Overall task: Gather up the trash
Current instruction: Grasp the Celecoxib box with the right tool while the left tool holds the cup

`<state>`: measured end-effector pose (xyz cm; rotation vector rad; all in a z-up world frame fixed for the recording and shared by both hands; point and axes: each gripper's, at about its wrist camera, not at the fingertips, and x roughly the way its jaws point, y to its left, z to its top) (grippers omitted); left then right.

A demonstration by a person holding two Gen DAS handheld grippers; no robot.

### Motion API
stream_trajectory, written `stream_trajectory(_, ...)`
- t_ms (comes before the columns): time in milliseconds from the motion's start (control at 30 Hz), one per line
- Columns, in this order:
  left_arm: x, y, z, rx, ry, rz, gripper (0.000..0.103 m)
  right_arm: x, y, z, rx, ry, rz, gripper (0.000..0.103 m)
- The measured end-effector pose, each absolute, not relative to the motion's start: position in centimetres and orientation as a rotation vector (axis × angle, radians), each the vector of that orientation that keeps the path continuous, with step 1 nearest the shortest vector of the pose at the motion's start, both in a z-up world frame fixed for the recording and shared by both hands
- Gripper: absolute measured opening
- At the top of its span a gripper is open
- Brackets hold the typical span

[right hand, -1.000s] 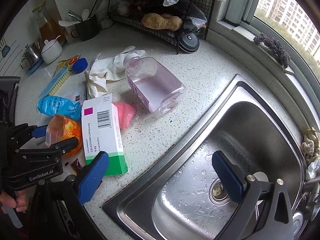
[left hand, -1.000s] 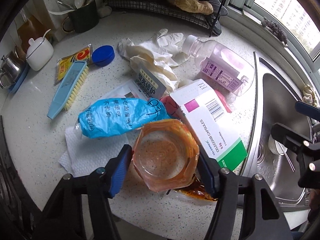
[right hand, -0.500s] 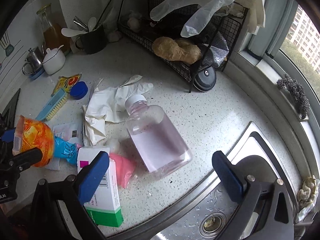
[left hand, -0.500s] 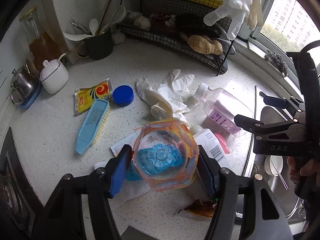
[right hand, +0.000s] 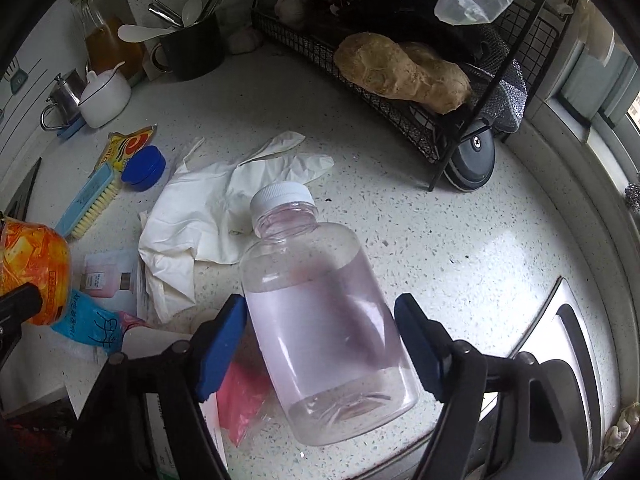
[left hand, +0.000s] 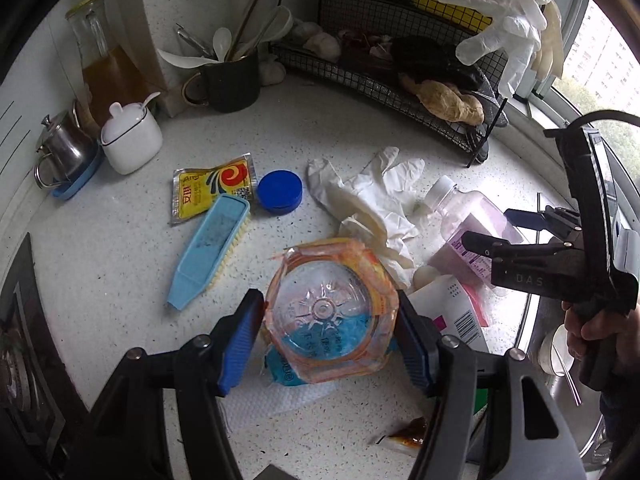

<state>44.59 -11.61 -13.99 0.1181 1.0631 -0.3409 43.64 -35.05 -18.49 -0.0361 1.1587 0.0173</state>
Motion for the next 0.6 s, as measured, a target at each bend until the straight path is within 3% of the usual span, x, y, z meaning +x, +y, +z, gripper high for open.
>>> stream_trajectory(167, 42.8, -11.3, -12.8, 0.149, 1.031, -0.323, 0.062, 41.2, -35.2, -15.4, -0.017, 1.084, 0.001, 0.069)
stream_trajectory(200, 42.2, -11.2, -12.4, 0.147, 1.019, -0.319, 0.062, 40.5, -35.1, -14.5, -0.007, 1.067, 0.005, 0.063)
stream_trajectory(233, 41.6, -11.1, -12.0, 0.142, 1.009, -0.319, 0.062, 39.6, -35.0, -13.6, 0.007, 1.042, 0.017, 0.031)
stream_trajectory(267, 41.1, -10.9, -11.7, 0.135, 1.001, -0.318, 0.062, 38.9, -34.8, -12.7, 0.002, 1.027, 0.011, 0.01)
stream_trajectory(300, 40.4, -10.8, -11.4, 0.131, 0.994, -0.315, 0.062, 38.1, -34.7, -12.0, 0.003, 1.018, 0.011, 0.002)
stream_trajectory(600, 34.4, -9.9, -10.3, 0.113, 0.946, -0.291, 0.062, 32.5, -33.5, -10.6, 0.036, 0.941, 0.071, 0.002)
